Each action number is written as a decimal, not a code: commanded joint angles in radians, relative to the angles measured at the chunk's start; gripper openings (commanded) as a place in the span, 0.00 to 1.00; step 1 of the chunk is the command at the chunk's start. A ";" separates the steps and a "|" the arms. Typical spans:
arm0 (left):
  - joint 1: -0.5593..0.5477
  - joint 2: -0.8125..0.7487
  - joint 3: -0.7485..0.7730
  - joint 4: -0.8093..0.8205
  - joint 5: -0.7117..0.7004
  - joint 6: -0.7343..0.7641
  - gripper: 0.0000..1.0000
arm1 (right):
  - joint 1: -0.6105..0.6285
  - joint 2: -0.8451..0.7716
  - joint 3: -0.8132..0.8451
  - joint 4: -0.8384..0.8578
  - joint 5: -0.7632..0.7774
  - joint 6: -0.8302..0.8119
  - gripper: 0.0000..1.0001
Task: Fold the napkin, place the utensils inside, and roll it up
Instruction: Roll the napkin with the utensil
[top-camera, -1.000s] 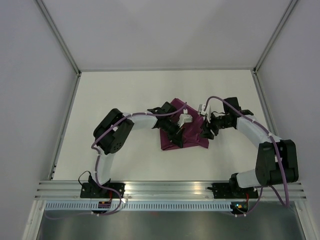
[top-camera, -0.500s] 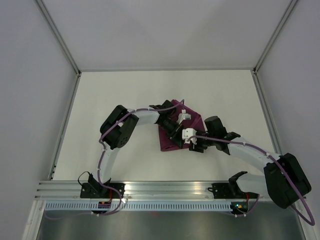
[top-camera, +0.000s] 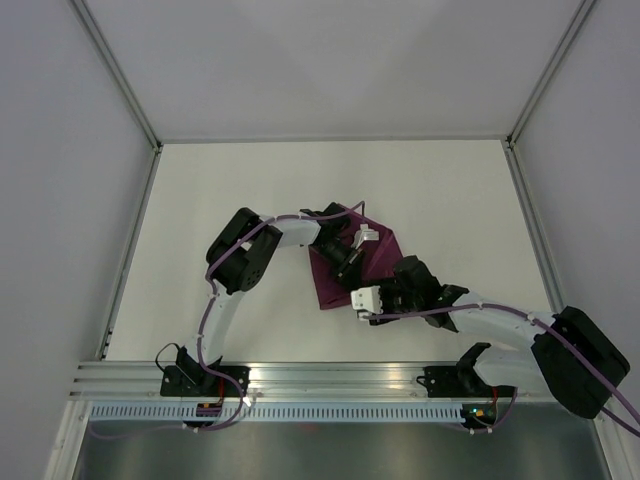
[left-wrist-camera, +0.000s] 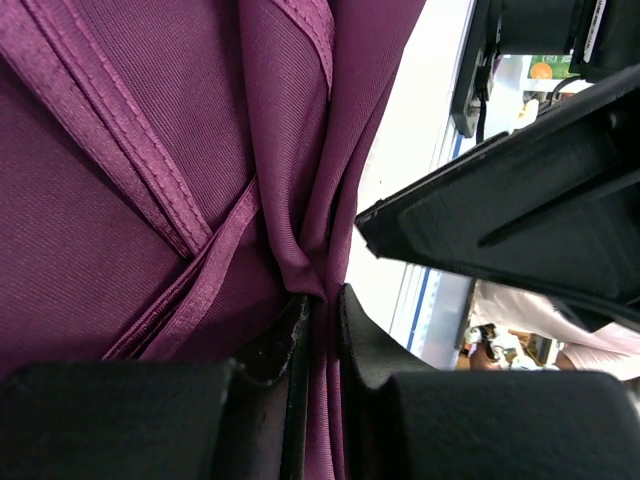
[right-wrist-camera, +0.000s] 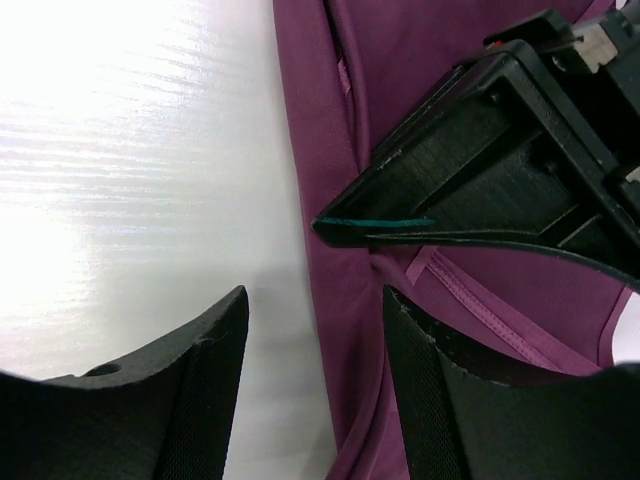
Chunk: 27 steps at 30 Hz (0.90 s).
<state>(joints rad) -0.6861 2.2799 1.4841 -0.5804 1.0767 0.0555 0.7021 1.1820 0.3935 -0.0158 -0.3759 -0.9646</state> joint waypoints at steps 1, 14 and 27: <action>0.003 0.043 0.005 -0.036 -0.057 -0.013 0.02 | 0.023 0.028 0.001 0.093 0.048 -0.031 0.62; 0.023 0.064 -0.005 -0.067 0.006 0.037 0.02 | 0.028 0.176 0.062 0.022 0.035 -0.065 0.55; 0.037 0.075 -0.008 -0.091 0.060 0.084 0.02 | 0.028 0.289 0.186 -0.243 -0.023 -0.141 0.37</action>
<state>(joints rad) -0.6495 2.3238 1.4837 -0.6495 1.1732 0.0792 0.7269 1.4113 0.5667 -0.0982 -0.3843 -1.0767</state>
